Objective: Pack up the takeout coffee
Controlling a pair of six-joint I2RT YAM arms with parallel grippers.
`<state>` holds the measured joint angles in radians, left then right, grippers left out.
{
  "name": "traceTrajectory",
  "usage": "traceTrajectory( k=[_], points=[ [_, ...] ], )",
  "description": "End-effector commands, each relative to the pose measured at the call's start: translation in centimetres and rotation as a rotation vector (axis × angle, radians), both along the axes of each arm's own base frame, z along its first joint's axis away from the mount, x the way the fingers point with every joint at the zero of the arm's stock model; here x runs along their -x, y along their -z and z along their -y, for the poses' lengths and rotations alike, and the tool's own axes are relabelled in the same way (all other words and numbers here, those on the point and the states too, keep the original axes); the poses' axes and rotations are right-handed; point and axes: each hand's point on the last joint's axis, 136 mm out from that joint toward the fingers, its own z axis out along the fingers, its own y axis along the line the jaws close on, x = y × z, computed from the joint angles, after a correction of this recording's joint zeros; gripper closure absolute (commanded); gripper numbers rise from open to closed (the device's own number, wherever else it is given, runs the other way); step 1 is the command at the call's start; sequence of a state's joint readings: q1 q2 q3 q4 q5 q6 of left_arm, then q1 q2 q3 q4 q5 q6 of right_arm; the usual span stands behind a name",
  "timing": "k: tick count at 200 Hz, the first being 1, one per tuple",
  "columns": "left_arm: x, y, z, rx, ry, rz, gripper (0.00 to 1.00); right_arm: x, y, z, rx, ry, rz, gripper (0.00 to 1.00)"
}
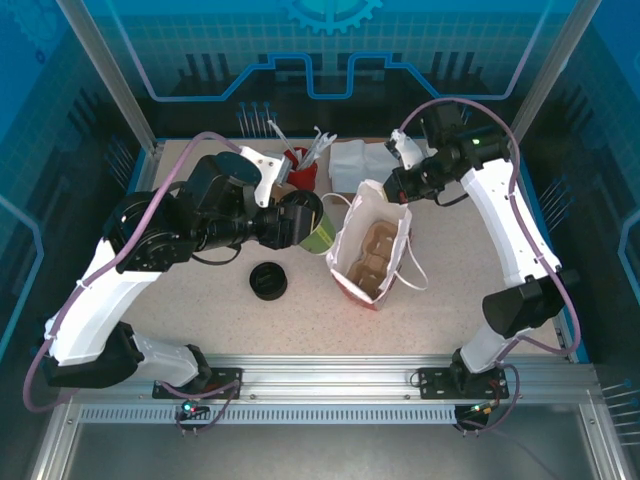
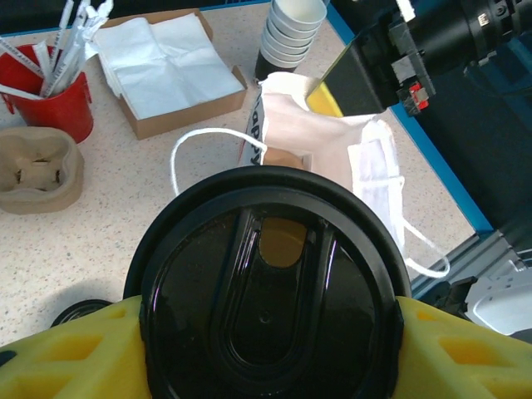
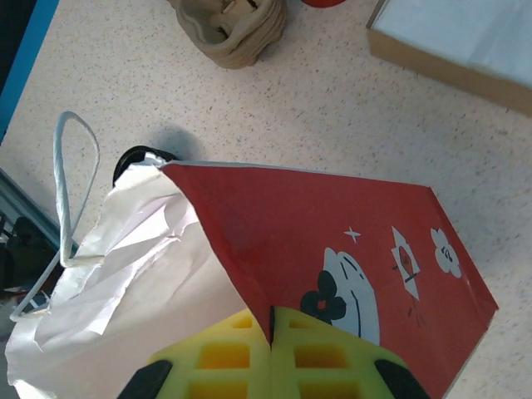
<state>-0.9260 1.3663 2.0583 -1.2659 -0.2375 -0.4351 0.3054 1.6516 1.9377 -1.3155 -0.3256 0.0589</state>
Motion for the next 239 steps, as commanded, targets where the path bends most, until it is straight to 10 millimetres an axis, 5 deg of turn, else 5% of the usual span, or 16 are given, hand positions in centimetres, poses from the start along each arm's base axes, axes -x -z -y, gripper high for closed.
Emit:
traceTrajectory(
  k=[1,48,104,239],
  points=[
    [0.2,-1.4,1.9,0.042,0.06,0.038,0.41,0.8,-0.7,-0.4,-0.026,0.086,-0.027,1.0],
    [0.3,-1.1,4.3,0.052,0.101,0.044,0.41,1.3,-1.6,-1.9,-0.066,0.09,-0.01,1.0],
    [-1.0,0.1,4.9,-0.014,0.099,0.091,0.4,2.0,-1.8,-3.9,-0.093,-0.04,0.043,1.0],
    [-5.1,7.6,6.4,-0.102,0.018,0.22,0.39,2.8,-2.5,-6.2,-0.185,-0.252,0.113,1.0]
  ],
)
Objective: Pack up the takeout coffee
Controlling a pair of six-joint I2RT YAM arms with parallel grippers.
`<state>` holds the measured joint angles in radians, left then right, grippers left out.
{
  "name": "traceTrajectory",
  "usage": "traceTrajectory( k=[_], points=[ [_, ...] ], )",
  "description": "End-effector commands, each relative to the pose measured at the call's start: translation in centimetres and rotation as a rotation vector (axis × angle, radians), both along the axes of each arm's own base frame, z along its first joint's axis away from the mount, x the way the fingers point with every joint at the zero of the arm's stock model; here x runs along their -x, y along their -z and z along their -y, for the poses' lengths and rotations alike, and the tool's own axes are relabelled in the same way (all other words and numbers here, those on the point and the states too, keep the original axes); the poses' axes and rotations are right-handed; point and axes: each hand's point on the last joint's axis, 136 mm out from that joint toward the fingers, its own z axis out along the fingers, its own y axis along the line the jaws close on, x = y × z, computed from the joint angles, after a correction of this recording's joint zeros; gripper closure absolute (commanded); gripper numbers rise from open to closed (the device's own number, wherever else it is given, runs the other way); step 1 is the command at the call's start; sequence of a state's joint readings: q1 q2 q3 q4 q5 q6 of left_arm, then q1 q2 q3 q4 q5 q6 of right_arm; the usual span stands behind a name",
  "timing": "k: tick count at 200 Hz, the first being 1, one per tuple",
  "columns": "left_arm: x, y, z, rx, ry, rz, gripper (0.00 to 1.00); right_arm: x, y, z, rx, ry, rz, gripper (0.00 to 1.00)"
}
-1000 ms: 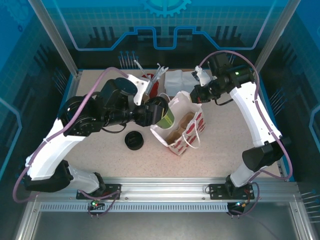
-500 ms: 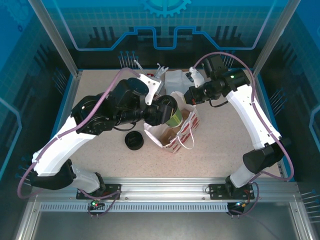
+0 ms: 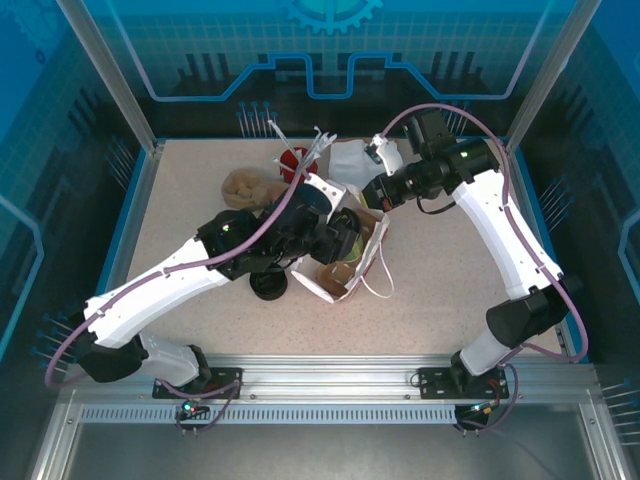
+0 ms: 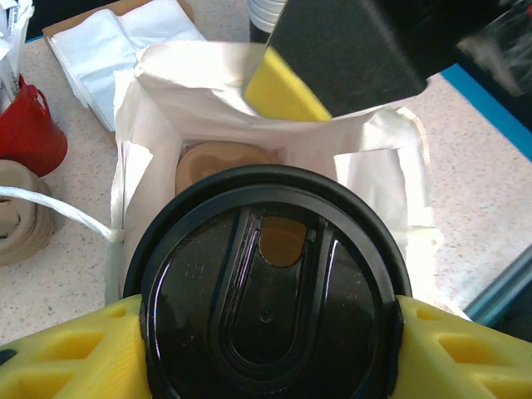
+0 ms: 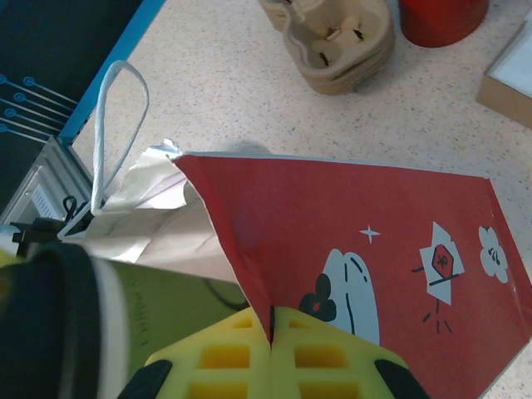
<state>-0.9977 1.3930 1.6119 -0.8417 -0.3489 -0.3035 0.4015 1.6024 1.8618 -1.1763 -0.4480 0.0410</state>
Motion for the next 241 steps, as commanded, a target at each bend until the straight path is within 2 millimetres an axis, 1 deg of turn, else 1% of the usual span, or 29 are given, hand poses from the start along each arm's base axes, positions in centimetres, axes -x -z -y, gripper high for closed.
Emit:
traceTrajectory(
  k=[1,29,65,93,118,160,204,241],
  points=[
    [-1.3,-2.0,-0.1,0.065,-0.035,0.127,0.39,0.9,-0.9,-1.2,-0.05,-0.082,0.035,1.0],
    [-2.0,-0.4,0.3,0.055,-0.047,0.148,0.39,0.8,-0.9,-1.5,-0.065,-0.091,0.031,1.0],
    [-2.5,1.5,1.4,0.045,-0.045,0.132,0.39,0.6,-0.7,-1.7,-0.07,-0.097,0.02,1.0],
    [-2.8,2.7,1.9,0.047,-0.047,0.127,0.39,0.3,-0.4,-1.7,-0.069,-0.091,0.014,1.0],
    [-3.1,3.5,1.9,0.047,-0.061,0.125,0.39,0.1,-0.2,-1.9,-0.078,-0.094,0.004,1.0],
    [-3.5,5.5,1.9,0.033,-0.084,0.121,0.39,-0.2,0.0,-2.1,-0.09,-0.117,0.015,1.0],
    [-4.3,7.4,1.9,0.0,-0.119,0.13,0.38,-0.1,0.3,-2.6,-0.118,-0.16,0.009,1.0],
    [-5.0,7.8,1.9,-0.01,-0.145,0.162,0.38,0.0,0.3,-2.9,-0.147,-0.194,0.006,1.0]
  ],
)
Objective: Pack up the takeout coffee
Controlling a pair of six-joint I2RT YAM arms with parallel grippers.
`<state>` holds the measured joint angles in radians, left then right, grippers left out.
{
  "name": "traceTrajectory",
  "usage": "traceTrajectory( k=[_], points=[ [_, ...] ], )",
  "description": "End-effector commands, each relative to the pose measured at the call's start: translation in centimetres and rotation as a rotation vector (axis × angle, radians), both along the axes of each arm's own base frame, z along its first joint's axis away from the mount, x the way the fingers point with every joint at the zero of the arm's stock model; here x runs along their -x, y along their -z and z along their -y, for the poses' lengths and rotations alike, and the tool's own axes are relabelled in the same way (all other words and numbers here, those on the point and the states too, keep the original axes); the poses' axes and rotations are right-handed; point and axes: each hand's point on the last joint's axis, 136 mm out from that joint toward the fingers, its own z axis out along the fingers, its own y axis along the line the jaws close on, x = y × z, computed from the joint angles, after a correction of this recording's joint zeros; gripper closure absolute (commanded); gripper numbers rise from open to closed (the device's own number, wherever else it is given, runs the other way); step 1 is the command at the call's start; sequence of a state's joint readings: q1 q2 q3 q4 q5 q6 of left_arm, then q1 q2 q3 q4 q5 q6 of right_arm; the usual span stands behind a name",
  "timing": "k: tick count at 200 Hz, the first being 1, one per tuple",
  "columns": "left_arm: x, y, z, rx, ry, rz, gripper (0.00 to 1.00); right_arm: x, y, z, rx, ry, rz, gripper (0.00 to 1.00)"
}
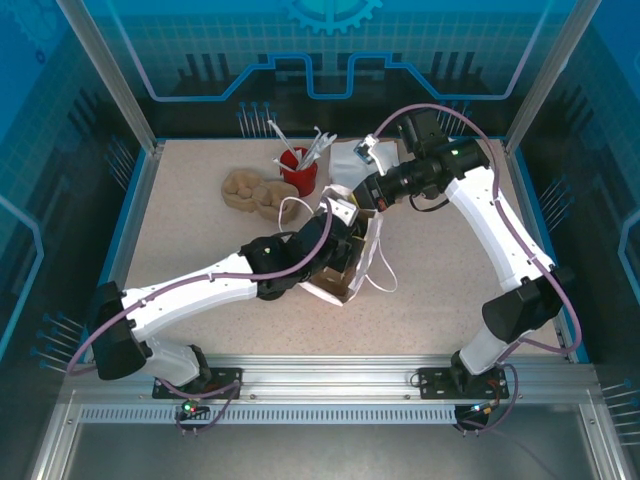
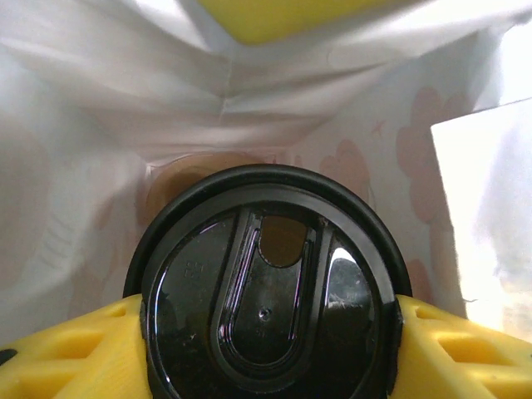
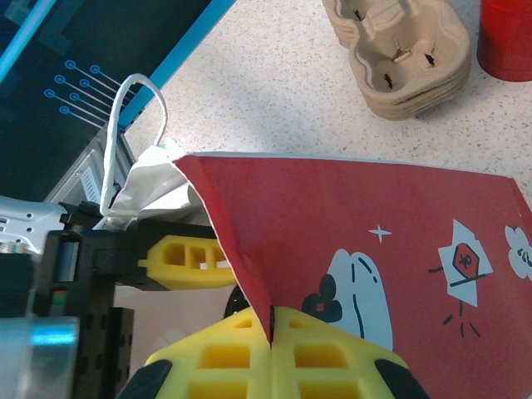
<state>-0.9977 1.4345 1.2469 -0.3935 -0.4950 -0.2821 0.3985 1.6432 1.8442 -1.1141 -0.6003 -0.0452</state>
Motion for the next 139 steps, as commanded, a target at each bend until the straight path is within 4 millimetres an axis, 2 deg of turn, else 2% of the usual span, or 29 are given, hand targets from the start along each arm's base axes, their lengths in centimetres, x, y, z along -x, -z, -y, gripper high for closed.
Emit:
traceTrajectory(
  k=[1,60,139],
  points=[
    [-1.1,-0.6,0.1,0.019,-0.044,0.055,0.38,0.2,0.3,-0.7,-0.042,-0.058,-0.009,1.0],
    [-2.3,0.3,-0.3,-0.052,-0.094,0.098,0.37,0.1,-0.5,-1.3,-0.103,-0.103,-0.019,1.0],
    [-3.4,1.3,-0.7,-0.108,-0.148,0.114,0.37,-0.2,-0.6,-1.0,-0.109,-0.075,-0.045,1.0]
  ],
)
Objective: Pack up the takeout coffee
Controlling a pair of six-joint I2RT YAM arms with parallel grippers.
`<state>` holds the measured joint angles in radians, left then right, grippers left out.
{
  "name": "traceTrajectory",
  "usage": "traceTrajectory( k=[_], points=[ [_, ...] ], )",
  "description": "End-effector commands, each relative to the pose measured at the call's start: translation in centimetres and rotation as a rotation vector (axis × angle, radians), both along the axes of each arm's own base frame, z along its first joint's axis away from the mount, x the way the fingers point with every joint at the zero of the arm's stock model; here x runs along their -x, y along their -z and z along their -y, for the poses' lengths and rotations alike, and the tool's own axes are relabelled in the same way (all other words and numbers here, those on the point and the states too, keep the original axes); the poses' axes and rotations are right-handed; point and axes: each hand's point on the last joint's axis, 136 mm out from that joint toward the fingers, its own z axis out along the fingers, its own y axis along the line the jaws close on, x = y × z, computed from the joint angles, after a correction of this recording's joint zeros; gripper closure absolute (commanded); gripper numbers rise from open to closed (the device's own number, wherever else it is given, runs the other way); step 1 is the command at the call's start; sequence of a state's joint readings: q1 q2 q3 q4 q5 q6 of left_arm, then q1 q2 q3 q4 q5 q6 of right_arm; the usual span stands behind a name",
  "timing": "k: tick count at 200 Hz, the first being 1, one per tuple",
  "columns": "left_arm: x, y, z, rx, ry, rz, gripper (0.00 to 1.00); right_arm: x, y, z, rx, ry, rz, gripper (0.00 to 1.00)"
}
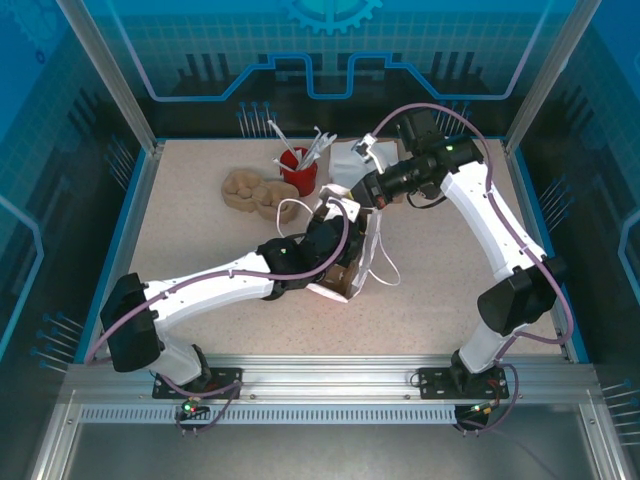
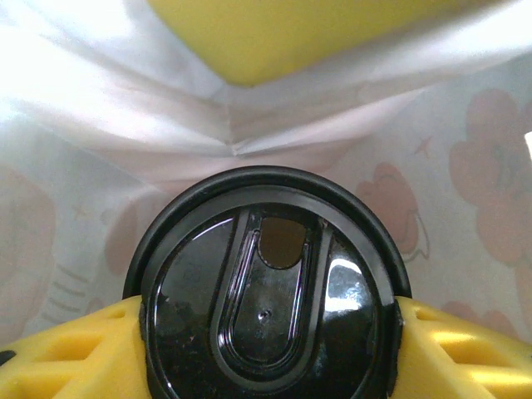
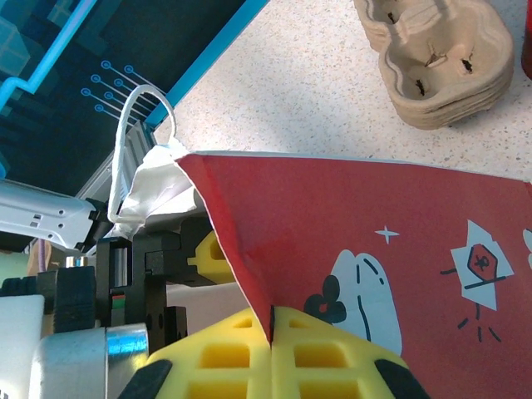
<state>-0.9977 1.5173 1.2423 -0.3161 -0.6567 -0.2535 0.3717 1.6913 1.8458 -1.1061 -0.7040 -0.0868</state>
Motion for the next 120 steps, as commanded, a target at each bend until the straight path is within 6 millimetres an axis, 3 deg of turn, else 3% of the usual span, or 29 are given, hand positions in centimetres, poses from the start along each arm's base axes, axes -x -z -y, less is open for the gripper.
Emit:
traceTrajectory(
  k=[1,120],
  points=[
    [-0.8,-0.1,-0.3,-0.023,-0.037,0.025,0.37,0.4,-1.2,-0.4,-0.046,-0.02,-0.008,1.0],
    [-2.2,1.3,-1.7,0.071,-0.156,-0.018,0.36,0.0,-1.0,-0.6,-0.095,0.039,-0.041,1.0]
  ],
)
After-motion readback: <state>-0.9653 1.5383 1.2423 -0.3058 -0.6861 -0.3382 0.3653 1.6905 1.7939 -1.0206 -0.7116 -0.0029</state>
